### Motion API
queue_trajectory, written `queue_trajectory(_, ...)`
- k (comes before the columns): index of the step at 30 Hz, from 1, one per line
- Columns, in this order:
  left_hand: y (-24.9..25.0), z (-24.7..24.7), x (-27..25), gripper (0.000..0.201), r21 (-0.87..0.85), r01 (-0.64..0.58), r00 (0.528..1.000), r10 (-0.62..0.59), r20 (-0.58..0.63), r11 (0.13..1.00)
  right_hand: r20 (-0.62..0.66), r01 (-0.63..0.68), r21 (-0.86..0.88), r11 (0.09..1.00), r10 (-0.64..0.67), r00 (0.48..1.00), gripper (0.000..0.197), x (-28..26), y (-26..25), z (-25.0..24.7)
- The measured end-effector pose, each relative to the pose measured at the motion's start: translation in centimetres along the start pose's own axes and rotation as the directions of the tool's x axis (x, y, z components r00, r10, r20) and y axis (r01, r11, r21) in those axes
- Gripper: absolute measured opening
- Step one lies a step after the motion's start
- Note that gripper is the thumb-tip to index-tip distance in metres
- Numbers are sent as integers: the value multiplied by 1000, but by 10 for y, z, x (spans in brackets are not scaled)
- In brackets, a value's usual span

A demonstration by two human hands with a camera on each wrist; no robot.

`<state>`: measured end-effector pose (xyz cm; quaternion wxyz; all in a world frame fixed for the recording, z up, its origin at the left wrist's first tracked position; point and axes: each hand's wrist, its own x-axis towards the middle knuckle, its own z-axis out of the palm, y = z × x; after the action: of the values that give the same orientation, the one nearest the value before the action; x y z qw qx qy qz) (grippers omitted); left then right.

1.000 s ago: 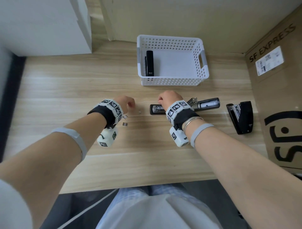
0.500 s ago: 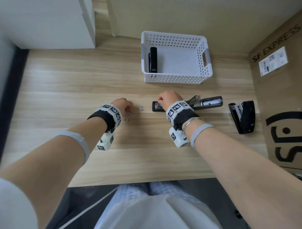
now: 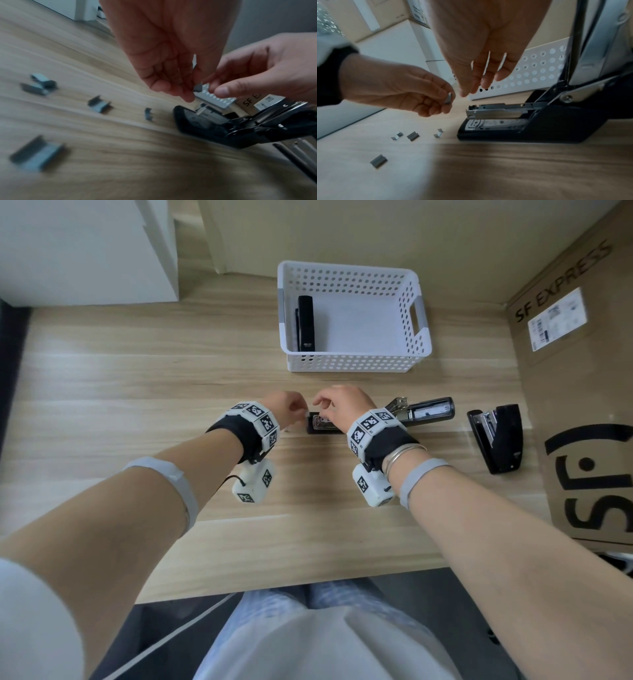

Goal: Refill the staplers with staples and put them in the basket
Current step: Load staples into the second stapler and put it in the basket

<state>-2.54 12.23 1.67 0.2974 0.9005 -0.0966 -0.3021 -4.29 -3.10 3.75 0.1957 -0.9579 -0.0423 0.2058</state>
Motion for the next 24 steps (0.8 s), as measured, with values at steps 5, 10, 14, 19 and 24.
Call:
queue_trajectory(5, 19, 1, 7, 27, -52, 15, 999, -13, 35, 999, -25, 20, -105, 994, -23, 999, 23, 1, 0, -3)
queue_trajectory(10, 23, 4, 12, 20, -139, 23, 997, -12, 80, 990, -60, 63, -222, 973, -78, 995, 18, -3, 3, -5)
queue_trajectory(14, 22, 6, 14, 22, -132, 69, 996, -62, 59, 989, -22, 37, -233, 972, -43, 999, 16, -4, 6, -3)
queue_trajectory(19, 17, 9, 10, 29, -16, 53, 996, -52, 76, 998, 19, 2, -256, 967, 3, 1000, 16, -5, 12, -2)
queue_trajectory(24, 16, 12, 11, 30, 32, 43, 998, -45, 47, 999, 10, 1, -256, 967, 2, 1000, 15, -2, 9, 0)
